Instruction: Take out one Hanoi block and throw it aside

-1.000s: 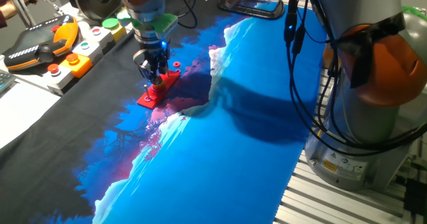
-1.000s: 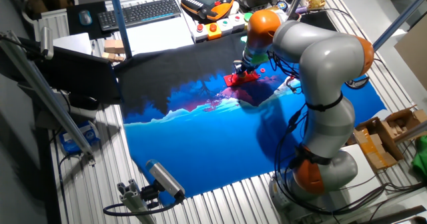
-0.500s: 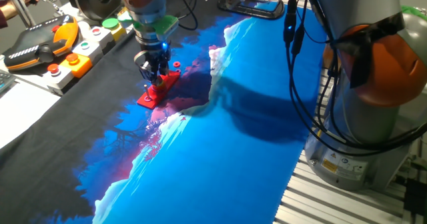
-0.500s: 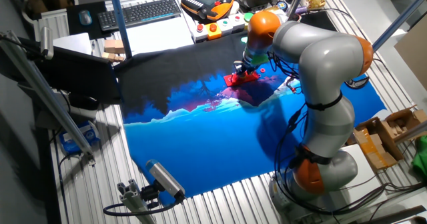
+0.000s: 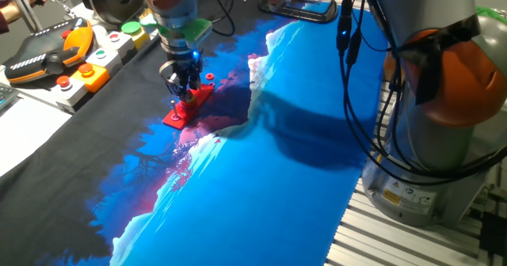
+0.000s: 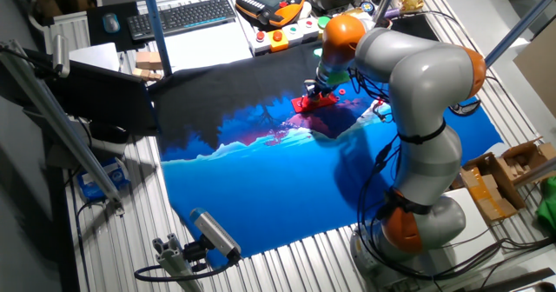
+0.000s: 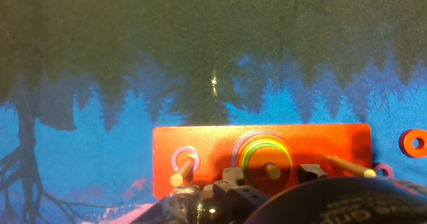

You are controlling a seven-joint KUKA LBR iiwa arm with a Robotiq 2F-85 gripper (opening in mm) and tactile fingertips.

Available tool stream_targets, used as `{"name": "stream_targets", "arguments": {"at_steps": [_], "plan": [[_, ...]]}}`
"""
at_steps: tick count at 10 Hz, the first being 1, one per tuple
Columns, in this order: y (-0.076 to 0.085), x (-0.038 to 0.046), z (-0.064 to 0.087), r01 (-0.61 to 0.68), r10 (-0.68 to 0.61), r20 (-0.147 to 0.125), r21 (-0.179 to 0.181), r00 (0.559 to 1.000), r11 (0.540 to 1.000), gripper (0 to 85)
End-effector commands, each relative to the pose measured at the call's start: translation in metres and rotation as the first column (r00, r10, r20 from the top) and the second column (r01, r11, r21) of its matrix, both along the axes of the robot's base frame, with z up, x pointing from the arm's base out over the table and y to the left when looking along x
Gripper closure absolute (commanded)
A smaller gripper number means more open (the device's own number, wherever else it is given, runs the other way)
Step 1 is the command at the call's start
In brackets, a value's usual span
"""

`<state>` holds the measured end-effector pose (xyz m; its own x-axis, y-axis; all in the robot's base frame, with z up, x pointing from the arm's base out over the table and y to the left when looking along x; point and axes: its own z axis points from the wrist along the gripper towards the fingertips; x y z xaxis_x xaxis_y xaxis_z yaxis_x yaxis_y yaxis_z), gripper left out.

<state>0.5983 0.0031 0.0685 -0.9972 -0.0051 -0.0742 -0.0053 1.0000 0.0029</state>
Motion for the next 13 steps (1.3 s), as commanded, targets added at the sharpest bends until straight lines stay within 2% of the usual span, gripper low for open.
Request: {"name": "stream_targets", "arguments": {"at_steps": [1,13], "plan": [[-0.0001,0.0001,0.0,0.0,0.0,0.001,-0.002,1.0,1.0,38.0],[0.0022,0.0056,0.0026,0.002,-0.002,0.004,-0.017,1.0,1.0,38.0]]}}
